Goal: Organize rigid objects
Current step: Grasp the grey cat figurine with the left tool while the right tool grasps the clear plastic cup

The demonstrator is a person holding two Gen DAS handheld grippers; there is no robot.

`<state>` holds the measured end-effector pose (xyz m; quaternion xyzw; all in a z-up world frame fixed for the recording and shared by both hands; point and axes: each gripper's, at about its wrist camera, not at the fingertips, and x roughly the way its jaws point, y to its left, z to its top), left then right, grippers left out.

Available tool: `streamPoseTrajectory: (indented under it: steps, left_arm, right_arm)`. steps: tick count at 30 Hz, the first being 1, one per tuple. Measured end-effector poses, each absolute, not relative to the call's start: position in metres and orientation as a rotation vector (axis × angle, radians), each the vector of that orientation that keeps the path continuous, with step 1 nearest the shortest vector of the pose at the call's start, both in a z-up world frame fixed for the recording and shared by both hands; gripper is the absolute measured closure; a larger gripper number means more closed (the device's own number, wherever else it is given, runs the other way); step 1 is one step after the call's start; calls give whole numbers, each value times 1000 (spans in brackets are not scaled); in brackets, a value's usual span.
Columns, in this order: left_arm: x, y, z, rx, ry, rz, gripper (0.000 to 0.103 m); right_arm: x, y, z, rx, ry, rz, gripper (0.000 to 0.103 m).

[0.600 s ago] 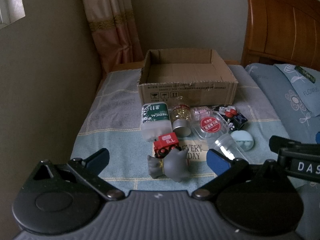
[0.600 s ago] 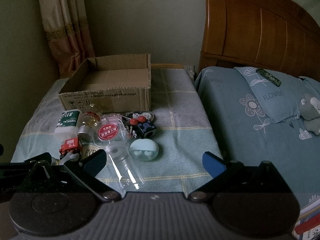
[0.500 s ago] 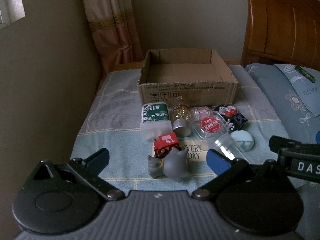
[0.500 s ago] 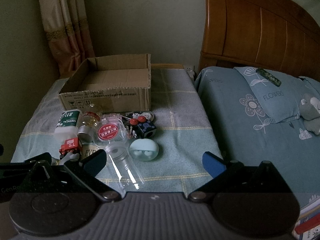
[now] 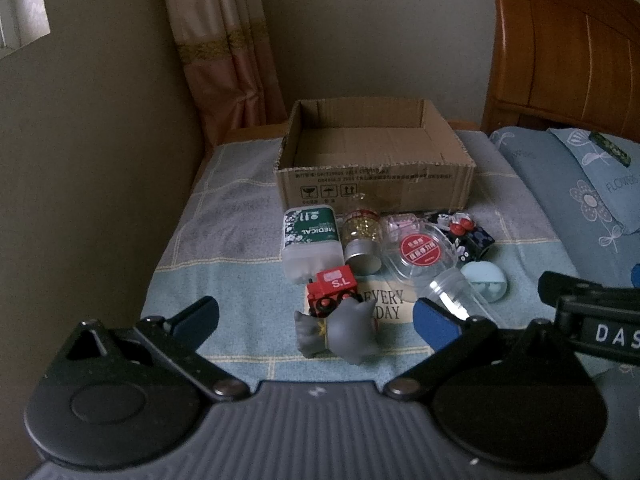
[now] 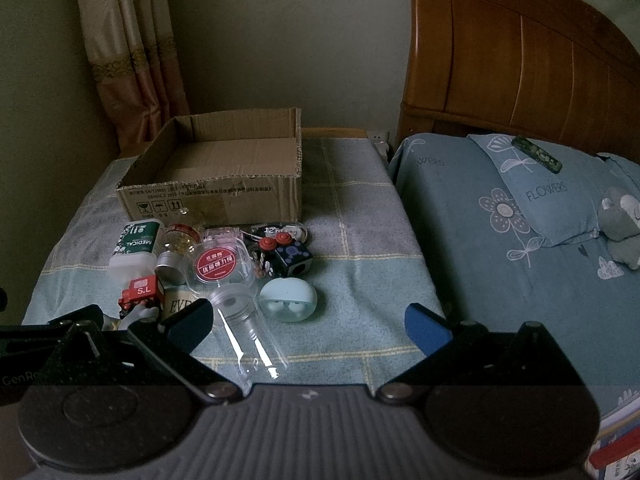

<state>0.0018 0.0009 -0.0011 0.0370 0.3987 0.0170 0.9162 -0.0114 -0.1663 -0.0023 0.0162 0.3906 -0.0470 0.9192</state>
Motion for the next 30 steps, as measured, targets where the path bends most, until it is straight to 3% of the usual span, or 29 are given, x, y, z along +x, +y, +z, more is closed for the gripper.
streamPoseTrajectory:
  steps: [30]
  left_arm:
    - [3,-1,3,70,814,27,1]
  right_arm:
    - [-9,-166,3,27,794,-97,0]
